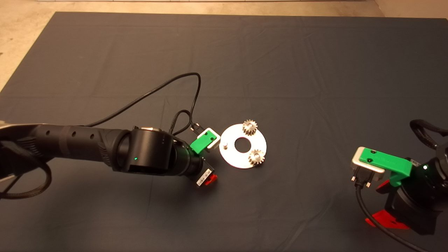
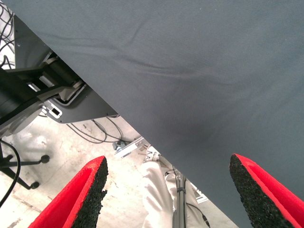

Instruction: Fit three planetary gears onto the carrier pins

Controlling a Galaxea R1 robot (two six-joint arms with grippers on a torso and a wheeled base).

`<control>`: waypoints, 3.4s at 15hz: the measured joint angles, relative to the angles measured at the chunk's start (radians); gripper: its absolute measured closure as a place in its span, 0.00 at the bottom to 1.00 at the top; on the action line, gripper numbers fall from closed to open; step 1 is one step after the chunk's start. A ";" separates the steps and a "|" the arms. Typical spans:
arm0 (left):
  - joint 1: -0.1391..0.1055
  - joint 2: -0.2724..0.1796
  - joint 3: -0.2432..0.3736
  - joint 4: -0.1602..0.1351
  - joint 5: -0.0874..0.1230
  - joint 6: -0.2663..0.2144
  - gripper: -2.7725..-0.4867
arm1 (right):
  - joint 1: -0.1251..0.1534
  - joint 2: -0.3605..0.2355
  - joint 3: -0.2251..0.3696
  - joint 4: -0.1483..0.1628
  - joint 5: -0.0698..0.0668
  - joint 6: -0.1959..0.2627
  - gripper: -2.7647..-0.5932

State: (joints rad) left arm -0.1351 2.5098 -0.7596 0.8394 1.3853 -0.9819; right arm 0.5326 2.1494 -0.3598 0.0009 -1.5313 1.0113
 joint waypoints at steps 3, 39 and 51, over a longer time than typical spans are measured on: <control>0.011 0.000 0.000 0.001 -0.001 0.000 0.23 | 0.009 -0.003 0.000 0.000 0.001 0.000 0.40; 0.033 -0.002 0.040 0.056 -0.002 -0.006 0.76 | 0.086 -0.025 0.002 0.000 0.001 0.000 0.40; 0.032 0.003 0.040 0.055 0.003 -0.006 0.83 | 0.100 -0.027 0.003 0.001 0.001 0.000 0.40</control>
State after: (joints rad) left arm -0.1030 2.5126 -0.7191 0.8947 1.3880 -0.9881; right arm 0.6321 2.1219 -0.3572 0.0023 -1.5306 1.0111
